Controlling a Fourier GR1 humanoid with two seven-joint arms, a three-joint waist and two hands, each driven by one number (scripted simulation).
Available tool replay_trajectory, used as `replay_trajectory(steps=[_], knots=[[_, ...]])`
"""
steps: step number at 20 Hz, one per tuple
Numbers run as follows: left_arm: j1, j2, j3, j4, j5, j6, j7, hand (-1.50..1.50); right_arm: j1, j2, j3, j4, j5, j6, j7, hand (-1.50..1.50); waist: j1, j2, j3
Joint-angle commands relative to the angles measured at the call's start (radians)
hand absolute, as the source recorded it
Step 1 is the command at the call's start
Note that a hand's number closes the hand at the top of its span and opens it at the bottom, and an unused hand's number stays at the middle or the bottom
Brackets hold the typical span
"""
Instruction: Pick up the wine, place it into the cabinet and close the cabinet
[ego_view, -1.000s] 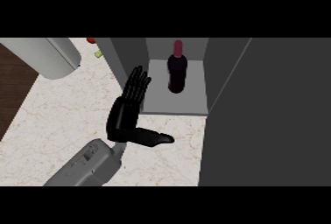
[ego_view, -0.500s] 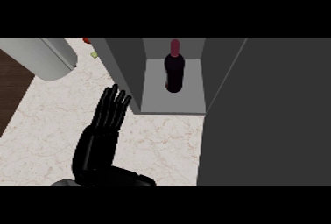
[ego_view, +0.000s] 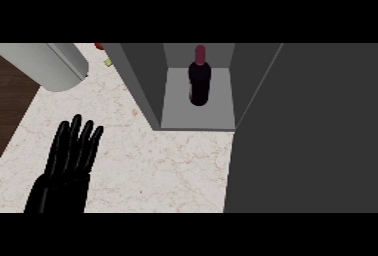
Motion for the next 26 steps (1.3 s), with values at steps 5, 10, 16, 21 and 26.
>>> replay_trajectory(steps=[5, 10, 16, 21, 26], knots=[[0.25, 0.103, 0.181, -0.076, 0.083, -0.155, -0.102, -1.5, 0.029, 0.082, 0.276, -0.095, 0.011, -0.048, 0.136, 1.5, 0.005, -0.001, -0.002], [0.407, 0.157, 0.331, -0.095, 0.169, -0.31, -0.149, -1.5, -0.026, 0.136, 0.44, -0.126, 0.119, -0.133, 0.246, 1.5, 0.005, -0.004, -0.002], [0.496, 0.206, 0.5, -0.12, 0.254, -0.41, -0.112, -1.5, -0.242, 0.176, 0.642, 0.007, 0.326, -0.368, 0.261, 1.5, 0.012, -0.004, -0.003], [0.518, 0.2, 0.557, -0.094, 0.246, -0.494, -0.118, -1.5, -0.483, 0.176, 0.693, 0.189, 0.386, -0.519, 0.253, 1.5, 0.017, -0.001, -0.003], [0.594, 0.246, 0.704, -0.116, 0.358, -0.615, -0.072, -1.5, -0.676, 0.175, 0.574, 0.298, 0.312, -0.609, 0.293, 1.5, 0.032, 0.002, -0.002]])
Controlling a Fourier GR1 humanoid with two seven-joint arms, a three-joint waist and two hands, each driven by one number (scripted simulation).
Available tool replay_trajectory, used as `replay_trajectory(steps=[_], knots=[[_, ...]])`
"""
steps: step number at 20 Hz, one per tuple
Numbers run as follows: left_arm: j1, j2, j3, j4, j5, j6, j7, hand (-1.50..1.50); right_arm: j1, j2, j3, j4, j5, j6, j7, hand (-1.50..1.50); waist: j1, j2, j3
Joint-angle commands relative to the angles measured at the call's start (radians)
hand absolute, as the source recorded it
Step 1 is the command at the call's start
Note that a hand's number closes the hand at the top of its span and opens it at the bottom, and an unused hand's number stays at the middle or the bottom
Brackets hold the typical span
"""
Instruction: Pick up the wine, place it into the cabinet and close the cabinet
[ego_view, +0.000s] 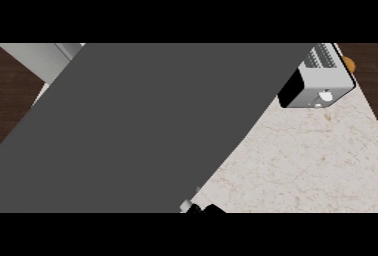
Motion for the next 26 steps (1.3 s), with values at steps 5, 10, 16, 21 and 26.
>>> replay_trajectory(steps=[5, 10, 16, 21, 26], knots=[[-0.009, 0.007, 0.112, 0.018, 0.084, -0.085, 0.076, -1.5, -0.401, 0.025, -0.134, 0.313, -0.093, -0.181, 0.019, 1.5, 0.0, 0.005, 0.0], [0.005, -0.018, 0.133, 0.012, 0.068, -0.121, 0.11, -1.5, -0.519, 0.025, -0.245, 0.534, -0.149, -0.155, -0.099, 1.5, -0.003, 0.006, 0.001], [-0.002, -0.047, 0.143, 0.013, 0.035, -0.135, 0.165, -1.5, -0.558, 0.026, -0.324, 0.756, -0.13, -0.102, -0.248, 1.5, -0.014, 0.007, 0.002], [-0.058, -0.023, 0.174, -0.022, 0.102, -0.087, 0.274, -1.5, -0.59, -0.023, -0.428, 0.867, -0.122, -0.033, -0.327, 1.5, -0.023, 0.008, 0.002], [-0.14, -0.08, 0.04, -0.011, -0.016, -0.046, 0.276, -1.5, -0.611, -0.04, -0.481, 0.996, -0.147, 0.036, -0.434, 1.5, -0.027, 0.015, 0.002]])
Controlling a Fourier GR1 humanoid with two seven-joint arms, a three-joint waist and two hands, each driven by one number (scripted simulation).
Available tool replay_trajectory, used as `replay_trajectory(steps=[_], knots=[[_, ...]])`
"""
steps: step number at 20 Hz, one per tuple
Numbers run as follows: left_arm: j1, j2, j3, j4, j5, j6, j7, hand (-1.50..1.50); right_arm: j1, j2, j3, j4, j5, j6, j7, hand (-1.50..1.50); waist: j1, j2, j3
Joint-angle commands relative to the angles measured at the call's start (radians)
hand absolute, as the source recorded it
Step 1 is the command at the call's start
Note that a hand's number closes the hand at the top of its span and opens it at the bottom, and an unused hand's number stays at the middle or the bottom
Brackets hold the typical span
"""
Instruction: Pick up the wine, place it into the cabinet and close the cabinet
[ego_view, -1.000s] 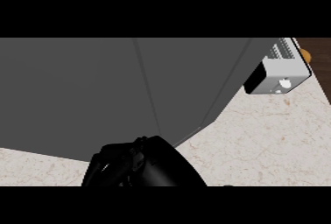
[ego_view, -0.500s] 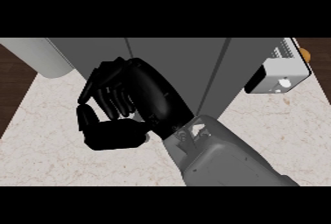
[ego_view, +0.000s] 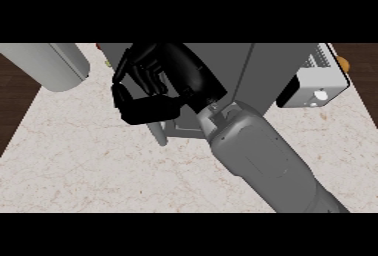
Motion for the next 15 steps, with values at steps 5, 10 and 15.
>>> replay_trajectory(steps=[5, 10, 15], knots=[[-0.116, -0.057, -0.125, 0.018, -0.092, 0.087, 0.027, -1.5, -0.025, -0.107, -0.123, 0.189, 0.0, 0.061, -0.116, 1.5, -0.016, 0.028, 0.006], [-0.178, -0.077, -0.147, 0.029, -0.11, 0.135, 0.037, -1.5, -0.061, -0.153, -0.159, 0.212, -0.004, 0.077, -0.131, 1.5, -0.025, 0.032, 0.006], [-0.213, -0.11, -0.185, 0.099, -0.149, 0.14, 0.018, -1.5, -0.041, -0.146, -0.148, 0.24, 0.001, 0.07, -0.171, 1.5, -0.027, 0.036, 0.004]])
